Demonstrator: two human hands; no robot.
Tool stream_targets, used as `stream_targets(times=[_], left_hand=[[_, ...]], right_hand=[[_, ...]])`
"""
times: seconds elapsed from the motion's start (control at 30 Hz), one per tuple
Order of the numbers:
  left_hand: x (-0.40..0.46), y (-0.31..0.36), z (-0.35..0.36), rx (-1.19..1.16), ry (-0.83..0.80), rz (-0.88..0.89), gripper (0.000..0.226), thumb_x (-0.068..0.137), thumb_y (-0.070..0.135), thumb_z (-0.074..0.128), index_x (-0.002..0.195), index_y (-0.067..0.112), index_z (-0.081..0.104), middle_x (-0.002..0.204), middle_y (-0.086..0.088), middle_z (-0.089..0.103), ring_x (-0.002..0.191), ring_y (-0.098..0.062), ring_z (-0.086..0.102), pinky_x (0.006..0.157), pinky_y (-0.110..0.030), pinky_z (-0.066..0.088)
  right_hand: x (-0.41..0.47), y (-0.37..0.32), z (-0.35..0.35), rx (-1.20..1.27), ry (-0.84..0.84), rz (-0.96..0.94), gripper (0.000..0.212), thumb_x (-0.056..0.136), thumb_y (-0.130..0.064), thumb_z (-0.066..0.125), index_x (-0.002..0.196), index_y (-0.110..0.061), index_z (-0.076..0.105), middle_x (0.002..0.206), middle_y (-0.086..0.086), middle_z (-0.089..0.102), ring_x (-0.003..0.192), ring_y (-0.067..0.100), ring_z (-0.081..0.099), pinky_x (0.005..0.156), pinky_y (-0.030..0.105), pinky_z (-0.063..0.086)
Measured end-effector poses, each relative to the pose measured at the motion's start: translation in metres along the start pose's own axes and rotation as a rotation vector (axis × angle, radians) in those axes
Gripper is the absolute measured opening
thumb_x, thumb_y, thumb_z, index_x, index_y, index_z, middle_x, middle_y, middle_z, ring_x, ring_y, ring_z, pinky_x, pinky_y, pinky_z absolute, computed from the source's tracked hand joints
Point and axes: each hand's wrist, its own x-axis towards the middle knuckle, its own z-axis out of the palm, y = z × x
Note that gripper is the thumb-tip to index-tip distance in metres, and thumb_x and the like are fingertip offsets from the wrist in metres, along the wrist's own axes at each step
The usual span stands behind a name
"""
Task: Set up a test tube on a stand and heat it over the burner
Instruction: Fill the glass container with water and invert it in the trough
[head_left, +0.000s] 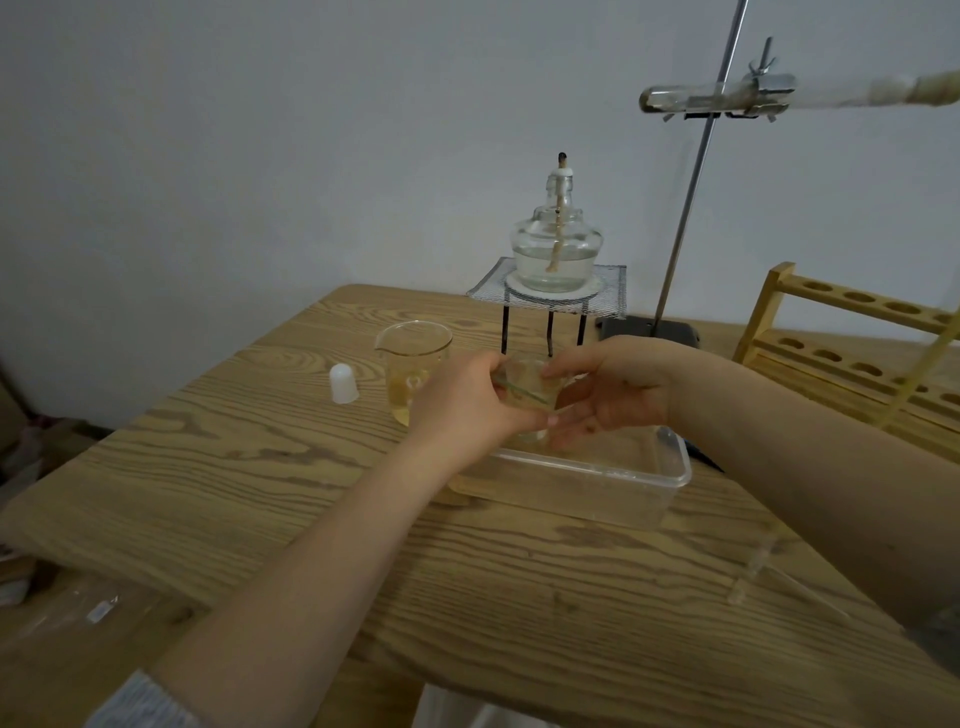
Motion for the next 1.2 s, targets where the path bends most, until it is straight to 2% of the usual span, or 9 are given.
stream_targets(times=[0.13, 0.23, 0.33, 0.47, 0.67, 0.83, 0.9, 1.07, 1.2], left_hand=[[0.001, -0.002, 0.002, -0.041, -0.011, -0.007, 0.053, 0.053, 0.051, 0.082, 0.098, 0.033, 0.062, 0.089, 0.016, 0.065, 0.086, -0.006, 0.062, 0.08, -0.038, 0.054], [0.002, -0.003, 0.002, -0.06, -0.003, -0.015, 0.053, 0.052, 0.051, 0.082, 0.097, 0.034, 0.062, 0.091, 0.017, 0.065, 0.088, -0.006, 0.062, 0.081, -0.038, 0.054], [0.002, -0.003, 0.001, -0.062, -0.006, -0.016, 0.051, 0.053, 0.05, 0.082, 0.097, 0.035, 0.06, 0.092, 0.017, 0.065, 0.088, -0.005, 0.061, 0.081, -0.037, 0.053], [0.003, -0.005, 0.0, -0.063, -0.001, -0.011, 0.047, 0.055, 0.048, 0.082, 0.095, 0.035, 0.06, 0.092, 0.017, 0.064, 0.087, -0.004, 0.061, 0.077, -0.032, 0.053], [0.005, -0.004, -0.004, -0.092, -0.034, -0.006, 0.05, 0.057, 0.046, 0.083, 0.098, 0.032, 0.059, 0.091, 0.017, 0.061, 0.086, -0.004, 0.059, 0.076, -0.029, 0.051], [0.006, -0.004, -0.006, -0.125, -0.099, -0.003, 0.052, 0.058, 0.043, 0.084, 0.1, 0.032, 0.054, 0.089, 0.019, 0.058, 0.084, -0.002, 0.057, 0.076, -0.028, 0.05], [0.007, -0.005, -0.006, -0.129, -0.112, -0.002, 0.054, 0.058, 0.043, 0.084, 0.103, 0.032, 0.056, 0.091, 0.017, 0.06, 0.086, -0.003, 0.058, 0.077, -0.029, 0.051], [0.006, -0.005, -0.006, -0.125, -0.099, 0.006, 0.05, 0.058, 0.043, 0.084, 0.096, 0.035, 0.052, 0.088, 0.019, 0.059, 0.086, -0.005, 0.058, 0.078, -0.03, 0.051], [0.006, -0.004, -0.006, -0.136, -0.105, 0.013, 0.052, 0.058, 0.042, 0.084, 0.1, 0.033, 0.055, 0.09, 0.018, 0.06, 0.084, -0.001, 0.057, 0.075, -0.026, 0.05]], right_hand=[[0.002, 0.004, 0.001, 0.057, -0.031, 0.0, 0.033, 0.086, -0.007, 0.061, 0.117, 0.0, 0.052, 0.117, 0.033, 0.054, 0.1, 0.046, 0.062, 0.094, 0.058, 0.047], [0.003, 0.006, 0.0, 0.06, -0.047, 0.016, 0.032, 0.085, -0.011, 0.063, 0.113, -0.002, 0.051, 0.103, 0.03, 0.058, 0.084, 0.041, 0.066, 0.09, 0.056, 0.05], [0.004, 0.009, 0.001, 0.085, -0.076, 0.021, 0.03, 0.086, -0.013, 0.061, 0.112, -0.001, 0.051, 0.096, 0.029, 0.062, 0.08, 0.04, 0.068, 0.086, 0.056, 0.052], [0.007, 0.011, 0.003, 0.144, -0.066, -0.01, 0.034, 0.086, -0.011, 0.061, 0.117, 0.0, 0.05, 0.093, 0.026, 0.062, 0.08, 0.037, 0.068, 0.089, 0.057, 0.05], [0.009, 0.011, 0.004, 0.136, -0.059, -0.018, 0.042, 0.086, -0.01, 0.062, 0.125, 0.002, 0.051, 0.086, 0.027, 0.066, 0.072, 0.036, 0.07, 0.082, 0.057, 0.053], [0.01, 0.012, 0.004, 0.151, -0.056, -0.031, 0.037, 0.087, -0.01, 0.062, 0.121, 0.001, 0.052, 0.087, 0.028, 0.064, 0.061, 0.032, 0.069, 0.092, 0.057, 0.048], [0.011, 0.012, 0.004, 0.151, -0.058, -0.029, 0.037, 0.087, -0.01, 0.061, 0.121, 0.001, 0.053, 0.087, 0.029, 0.064, 0.061, 0.033, 0.069, 0.091, 0.056, 0.049], [0.011, 0.013, 0.003, 0.146, -0.056, -0.026, 0.033, 0.087, -0.011, 0.062, 0.117, 0.0, 0.054, 0.092, 0.026, 0.06, 0.059, 0.03, 0.069, 0.086, 0.052, 0.054], [0.01, 0.013, 0.002, 0.147, -0.037, -0.017, 0.03, 0.086, -0.013, 0.062, 0.112, 0.0, 0.056, 0.094, 0.027, 0.061, 0.071, 0.034, 0.068, 0.081, 0.049, 0.056]])
